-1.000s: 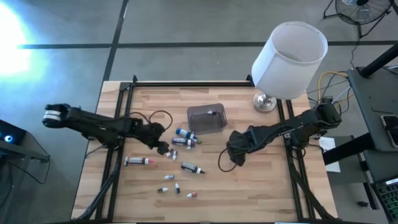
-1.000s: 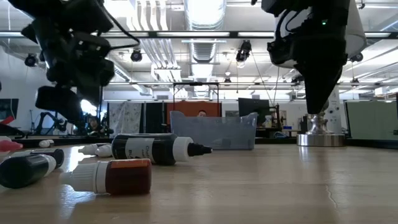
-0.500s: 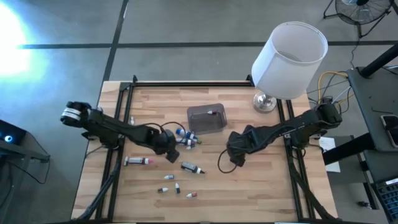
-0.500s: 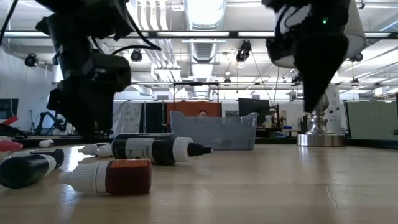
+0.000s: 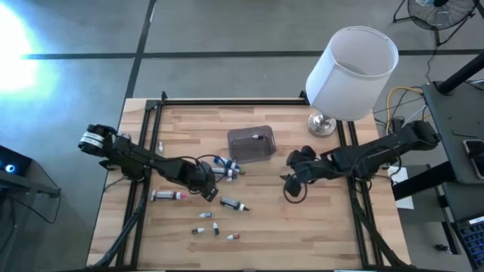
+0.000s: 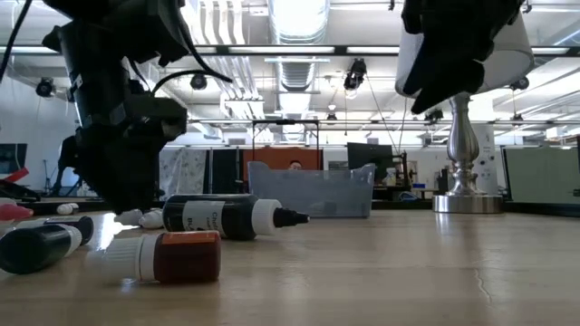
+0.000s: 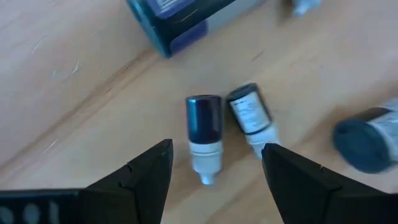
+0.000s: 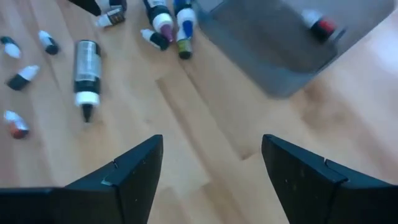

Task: Pick & Place food coloring
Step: Put the small black food coloring bottle into the bin

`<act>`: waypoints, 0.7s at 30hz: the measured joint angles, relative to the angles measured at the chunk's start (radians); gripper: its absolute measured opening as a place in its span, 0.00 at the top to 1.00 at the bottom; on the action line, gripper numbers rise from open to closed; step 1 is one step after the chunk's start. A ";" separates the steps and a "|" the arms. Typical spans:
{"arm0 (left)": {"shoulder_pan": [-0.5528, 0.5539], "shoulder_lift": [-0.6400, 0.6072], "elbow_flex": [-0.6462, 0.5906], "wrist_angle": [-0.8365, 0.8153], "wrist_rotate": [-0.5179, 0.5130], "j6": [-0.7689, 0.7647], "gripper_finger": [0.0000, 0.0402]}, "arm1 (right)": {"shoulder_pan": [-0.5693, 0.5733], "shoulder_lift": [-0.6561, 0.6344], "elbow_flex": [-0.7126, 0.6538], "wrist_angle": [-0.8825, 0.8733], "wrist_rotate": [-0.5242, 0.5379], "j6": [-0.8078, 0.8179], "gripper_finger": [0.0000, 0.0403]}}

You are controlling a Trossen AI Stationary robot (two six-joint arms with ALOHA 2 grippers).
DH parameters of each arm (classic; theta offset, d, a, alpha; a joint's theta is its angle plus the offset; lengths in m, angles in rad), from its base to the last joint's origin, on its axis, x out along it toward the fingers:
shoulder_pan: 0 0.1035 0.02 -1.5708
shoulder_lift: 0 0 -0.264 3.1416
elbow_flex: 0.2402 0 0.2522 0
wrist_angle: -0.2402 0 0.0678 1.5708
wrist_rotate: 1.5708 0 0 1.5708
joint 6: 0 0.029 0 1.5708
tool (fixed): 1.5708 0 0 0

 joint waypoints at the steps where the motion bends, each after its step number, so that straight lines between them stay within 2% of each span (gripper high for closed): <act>1: 0.000 0.010 0.000 -0.001 -0.002 0.000 0.44 | -0.002 -0.004 -0.009 0.001 0.013 -0.036 0.34; 6: -0.002 0.031 0.008 -0.010 -0.008 -0.013 0.47 | -0.010 -0.004 -0.025 0.002 0.015 0.010 0.37; 11: -0.002 0.031 0.034 -0.032 -0.038 -0.035 0.53 | -0.009 -0.002 -0.026 0.027 0.013 -0.027 0.39; 21: -0.002 0.057 0.027 -0.059 -0.042 -0.019 0.79 | -0.014 -0.001 -0.026 0.033 0.018 -0.021 0.41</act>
